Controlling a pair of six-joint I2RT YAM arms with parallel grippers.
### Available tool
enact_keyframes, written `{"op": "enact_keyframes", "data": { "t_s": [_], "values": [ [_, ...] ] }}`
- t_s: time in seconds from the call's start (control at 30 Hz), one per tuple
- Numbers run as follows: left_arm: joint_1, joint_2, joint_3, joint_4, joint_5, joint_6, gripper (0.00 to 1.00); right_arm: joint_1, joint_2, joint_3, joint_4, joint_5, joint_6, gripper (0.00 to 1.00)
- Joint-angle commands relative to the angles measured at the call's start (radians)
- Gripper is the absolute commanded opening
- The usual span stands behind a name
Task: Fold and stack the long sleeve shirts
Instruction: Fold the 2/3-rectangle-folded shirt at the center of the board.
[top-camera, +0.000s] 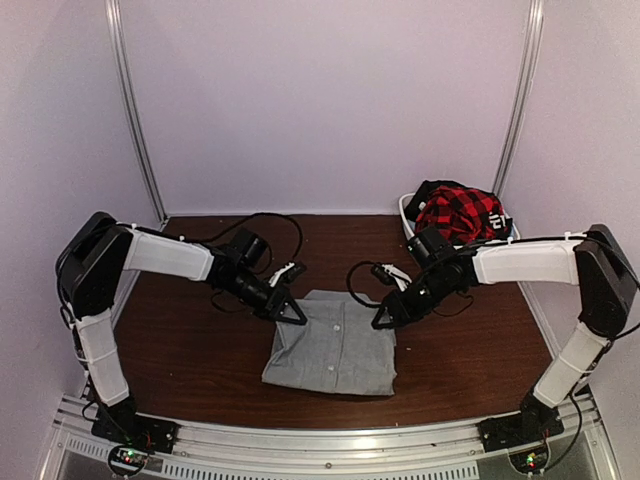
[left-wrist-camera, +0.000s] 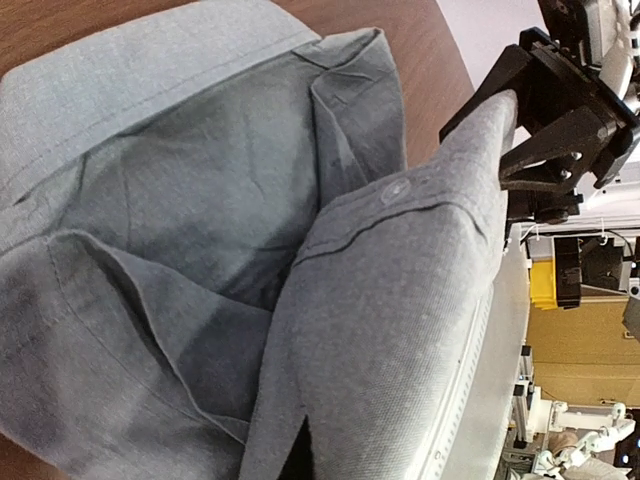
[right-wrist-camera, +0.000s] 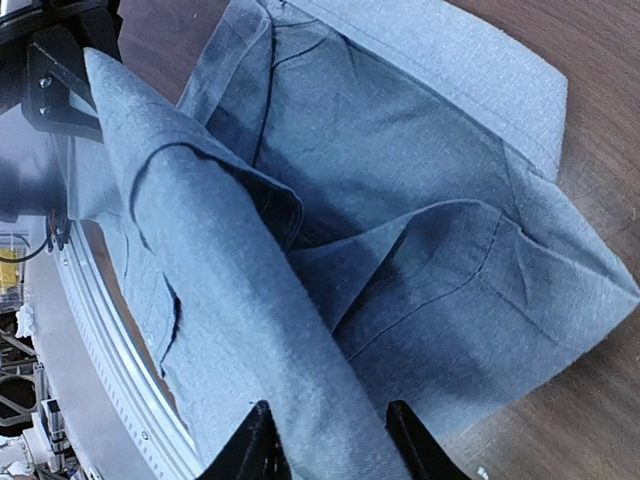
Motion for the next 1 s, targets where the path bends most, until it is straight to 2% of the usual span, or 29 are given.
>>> {"op": "enact_keyframes", "data": {
  "t_s": [0.0,0.03,0.1,0.2,0.3,0.37,0.5,0.77,0.87,0.97],
  "values": [
    [0.039,0.087,0.076,0.006,0.066,0.031,0.07,-0.046,0.081,0.034,0.119,-0.109,-0.008,0.40],
    [0.048,0.096,0.085,0.008,0.067,0.029,0.11,-0.052,0.103,0.042,0.135,-0.121,-0.003,0.42],
    [0.069,0.104,0.098,0.008,0.071,0.035,0.24,-0.058,0.136,0.052,0.174,-0.138,0.010,0.45],
    [0.108,0.103,0.112,0.005,0.091,0.049,0.35,-0.068,0.173,0.049,0.223,-0.159,0.030,0.45],
    [0.123,0.104,0.117,0.002,0.102,0.062,0.52,-0.073,0.193,0.038,0.258,-0.169,0.045,0.40],
    [0.123,0.103,0.106,0.010,0.104,0.068,0.58,-0.077,0.197,0.029,0.276,-0.173,0.056,0.33],
    [0.123,0.101,0.039,0.104,0.120,0.033,0.61,-0.090,0.191,0.005,0.319,-0.188,0.081,0.20],
    [0.124,0.085,-0.050,0.271,0.124,-0.030,0.62,-0.113,0.164,-0.045,0.390,-0.221,0.107,0.01],
    [0.123,0.070,-0.076,0.339,0.139,-0.058,0.56,-0.124,0.150,-0.076,0.431,-0.232,0.127,0.00],
    [0.123,0.063,-0.097,0.356,0.144,-0.069,0.43,-0.130,0.143,-0.101,0.469,-0.236,0.149,0.00]
  ]
}}
